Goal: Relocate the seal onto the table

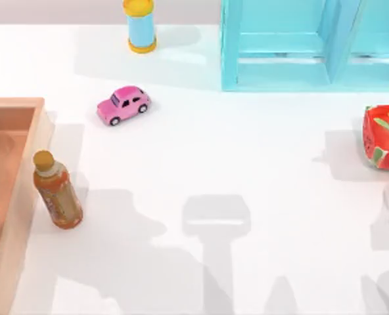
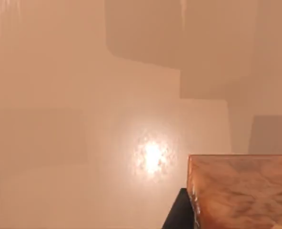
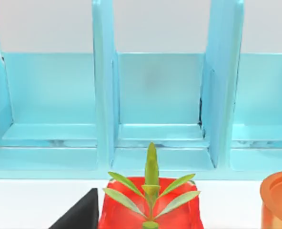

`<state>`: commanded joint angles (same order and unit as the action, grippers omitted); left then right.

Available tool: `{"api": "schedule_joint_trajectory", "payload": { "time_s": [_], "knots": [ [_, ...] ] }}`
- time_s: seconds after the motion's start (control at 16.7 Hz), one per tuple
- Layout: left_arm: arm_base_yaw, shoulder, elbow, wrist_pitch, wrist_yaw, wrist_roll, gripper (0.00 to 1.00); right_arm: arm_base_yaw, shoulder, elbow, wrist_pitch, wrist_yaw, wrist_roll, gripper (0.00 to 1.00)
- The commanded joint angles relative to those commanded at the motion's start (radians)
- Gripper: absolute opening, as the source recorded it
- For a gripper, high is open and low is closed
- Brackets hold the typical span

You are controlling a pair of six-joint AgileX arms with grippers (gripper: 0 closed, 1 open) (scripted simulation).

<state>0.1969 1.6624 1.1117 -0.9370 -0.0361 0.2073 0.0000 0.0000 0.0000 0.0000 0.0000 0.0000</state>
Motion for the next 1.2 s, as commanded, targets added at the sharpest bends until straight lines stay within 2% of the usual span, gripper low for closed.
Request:
{"api": "schedule_joint_trajectory", "payload": {
  "time_s": [0.36,0.6,0.84,1.2],
  "knots": [
    [-0.251,-0.131,0.237,-0.202,-0.022,-0.217,0.0,0.0,0.0,0.0,0.0,0.0,0.0,1.0],
    [-0.366,-0.142,0.289,-0.358,0.003,-0.331,0.0,0.0,0.0,0.0,0.0,0.0,0.0,1.0],
    [-0.403,-0.108,0.271,-0.456,0.032,-0.39,0.0,0.0,0.0,0.0,0.0,0.0,0.0,1.0],
    [-0.412,-0.109,0.279,-0.467,0.034,-0.39,0.0,0.0,0.0,0.0,0.0,0.0,0.0,1.0]
  ]
}}
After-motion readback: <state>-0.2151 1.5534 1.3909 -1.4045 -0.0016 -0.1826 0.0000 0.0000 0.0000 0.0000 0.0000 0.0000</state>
